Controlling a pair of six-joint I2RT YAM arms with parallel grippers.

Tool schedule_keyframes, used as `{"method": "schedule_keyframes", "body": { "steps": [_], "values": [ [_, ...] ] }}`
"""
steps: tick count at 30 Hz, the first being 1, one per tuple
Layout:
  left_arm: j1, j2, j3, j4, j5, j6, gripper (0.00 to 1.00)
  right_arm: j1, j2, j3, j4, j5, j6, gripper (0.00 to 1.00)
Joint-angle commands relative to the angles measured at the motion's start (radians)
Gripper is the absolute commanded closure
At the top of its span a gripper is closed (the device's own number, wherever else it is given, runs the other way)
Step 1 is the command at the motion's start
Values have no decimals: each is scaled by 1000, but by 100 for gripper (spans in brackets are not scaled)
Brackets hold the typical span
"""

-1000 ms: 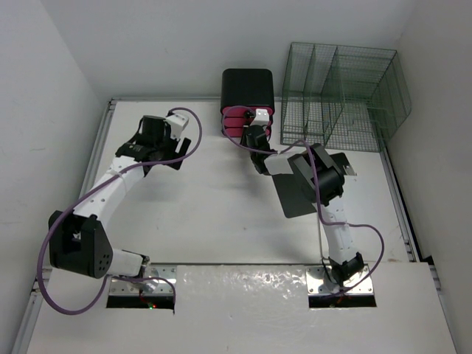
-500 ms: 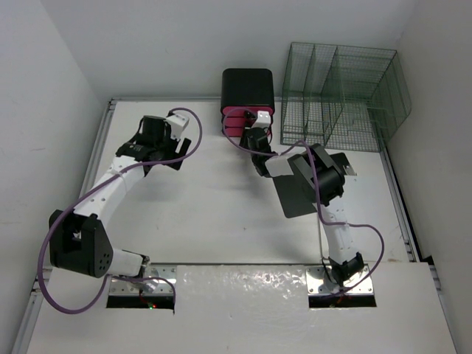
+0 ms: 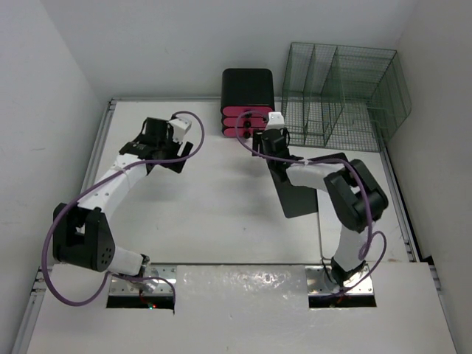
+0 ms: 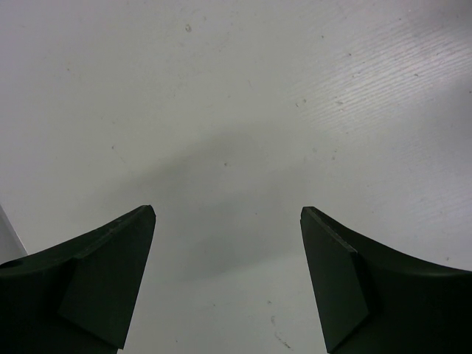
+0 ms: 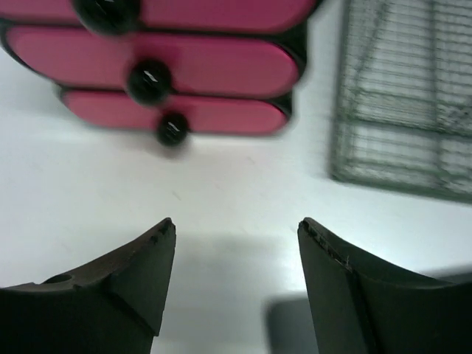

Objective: Organize the desk

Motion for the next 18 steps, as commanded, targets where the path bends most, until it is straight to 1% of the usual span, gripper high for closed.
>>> {"method": "schedule_keyframes", "body": {
  "steps": [1, 2, 4, 5, 6, 7, 8, 11, 13, 17, 18],
  "values": [
    [4, -1, 24, 11, 23, 11, 22, 11, -113, -43, -208, 123, -117, 34],
    [3, -4, 21, 11, 23, 11, 22, 16, -131, -36, -335, 146, -152, 33],
    [3, -7, 14, 14, 55, 11, 22, 21, -165, -28, -475, 270, -165, 32],
    [3, -10, 13, 14, 61, 11, 22, 39, -208, -44, -602, 314, -160, 31],
    [3, -9, 14, 11, 70, 8, 22, 47, -235, -64, -646, 347, -162, 31],
    [3, -6, 16, 10, 88, 9, 22, 54, -261, -90, -683, 392, -160, 28],
    [1, -4, 19, 7, 95, 8, 22, 62, -316, -148, -757, 399, -131, 25],
    [1, -1, 24, -4, 112, 6, 22, 62, -396, -242, -896, 347, -38, 24],
    [3, -1, 24, -9, 130, 5, 22, 64, -418, -278, -960, 312, 21, 24],
    [3, -1, 27, -19, 153, 5, 22, 64, -426, -351, -1003, 312, 73, 24],
    [3, 5, 28, -21, 158, 6, 22, 64, -415, -347, -1025, 321, 81, 24]
  ]
}}
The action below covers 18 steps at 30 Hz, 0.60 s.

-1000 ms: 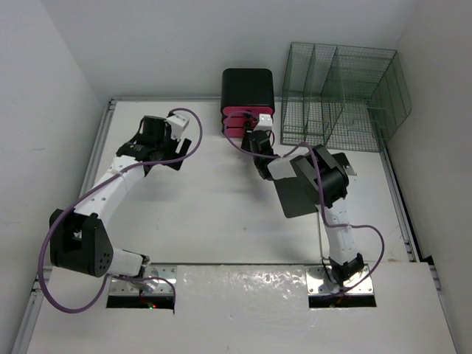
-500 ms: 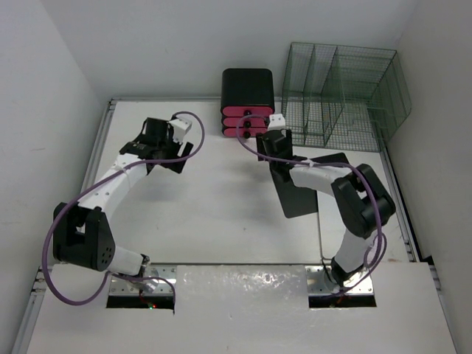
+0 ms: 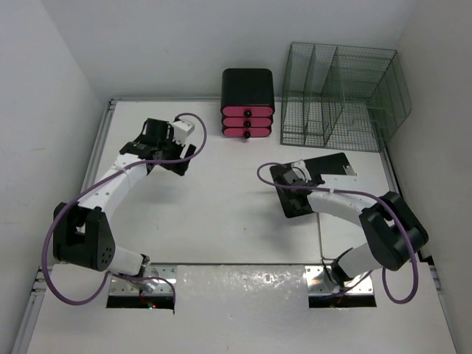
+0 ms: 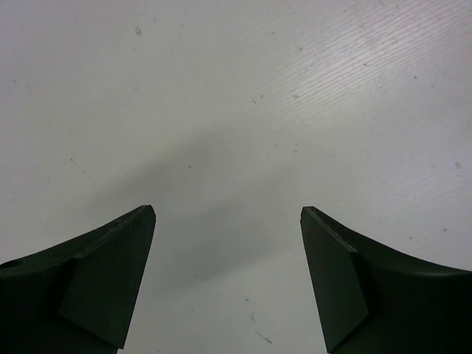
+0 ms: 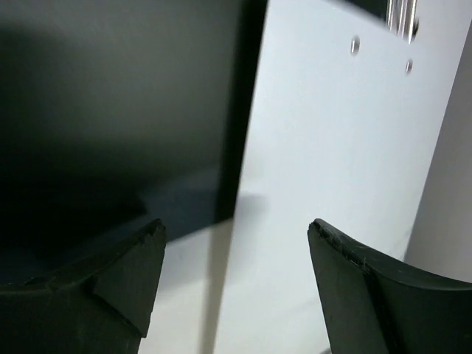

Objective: Organize the desk

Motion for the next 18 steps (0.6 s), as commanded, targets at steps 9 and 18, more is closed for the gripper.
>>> {"method": "schedule_keyframes", "body": {
  "steps": [9, 18],
  "values": [
    [3, 6, 39, -3, 37, 8, 22, 2, 108, 36, -215, 89, 98, 27],
    [3, -5, 45, -17, 41, 8, 22, 0, 295, 111, -264, 158, 48, 41]
  ]
}}
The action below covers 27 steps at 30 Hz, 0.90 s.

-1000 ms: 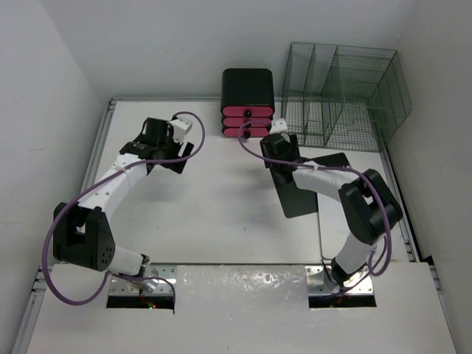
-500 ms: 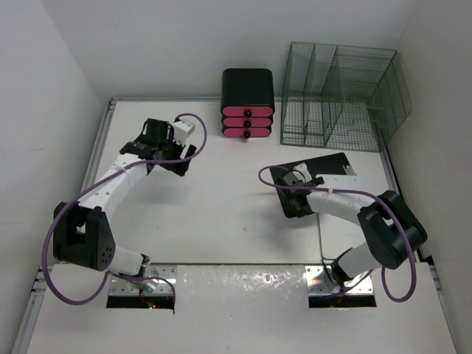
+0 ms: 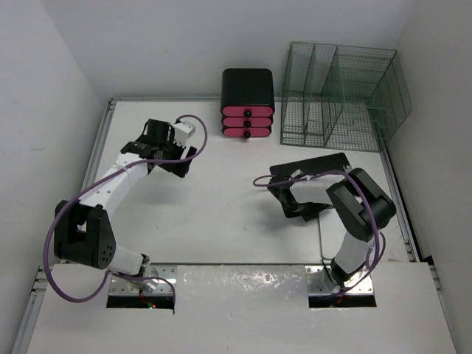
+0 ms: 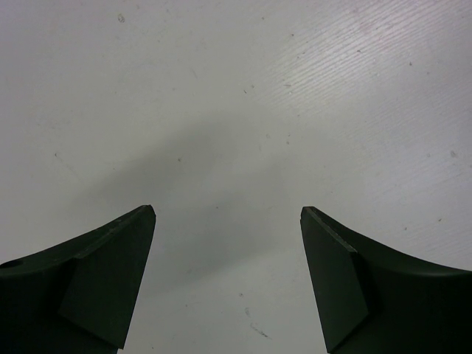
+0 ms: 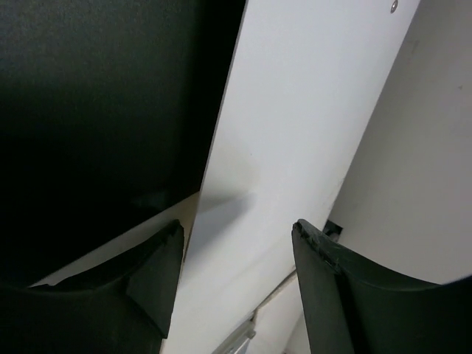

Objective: Organize the desk

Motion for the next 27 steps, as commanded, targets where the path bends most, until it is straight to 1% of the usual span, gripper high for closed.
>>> {"method": "schedule_keyframes", "body": {
  "steps": [1, 6, 10, 12, 15, 18, 19, 24, 27],
  "values": [
    [3, -19, 43, 9, 20, 8, 22, 0, 55, 50, -27, 37, -14, 42],
    [3, -22, 48, 0, 28, 10, 22, -1, 113, 79, -59, 59, -4, 51],
    [3, -28, 51, -6, 31, 11, 22, -1, 127, 96, -90, 56, 11, 50],
    [3, -29, 52, -8, 30, 11, 22, -3, 142, 110, -113, 60, 22, 48],
    [3, -28, 51, -8, 31, 11, 22, -13, 142, 114, -120, 42, 20, 49],
    [4, -29, 54, -11, 33, 11, 22, -29, 139, 114, -125, 28, 20, 80],
    [4, -29, 54, -12, 34, 11, 22, -33, 144, 116, -123, 33, 20, 99],
    [4, -20, 54, -6, 22, 11, 22, -32, 169, 156, -166, 111, 9, 100],
    [3, -22, 52, -8, 20, 11, 22, -15, 106, 171, -174, 134, 3, 100]
  ]
}}
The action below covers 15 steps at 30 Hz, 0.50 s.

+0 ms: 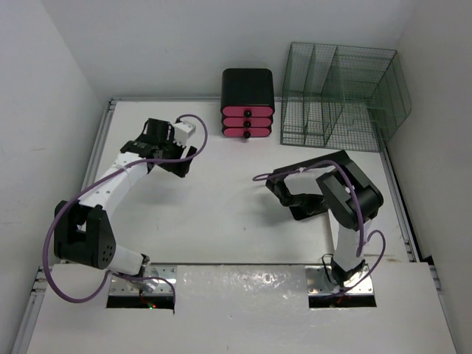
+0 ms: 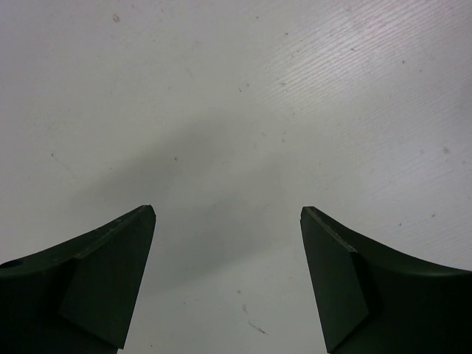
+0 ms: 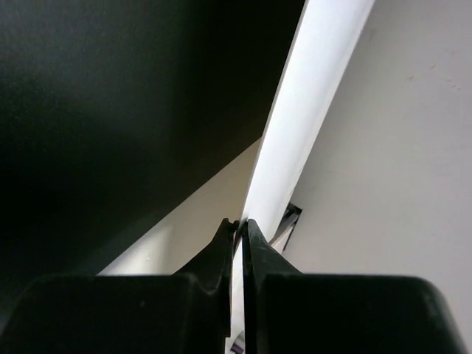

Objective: Organize the desk

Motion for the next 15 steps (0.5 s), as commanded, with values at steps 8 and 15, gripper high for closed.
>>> {"method": "schedule_keyframes", "body": {
  "steps": [8, 15],
  "values": [
    [3, -34, 39, 15, 3, 11, 22, 150, -158, 188, -36, -26, -140, 100],
    [3, -41, 36, 18, -5, 9, 22, 202, -241, 337, -135, -87, -206, 100]
  ]
}}
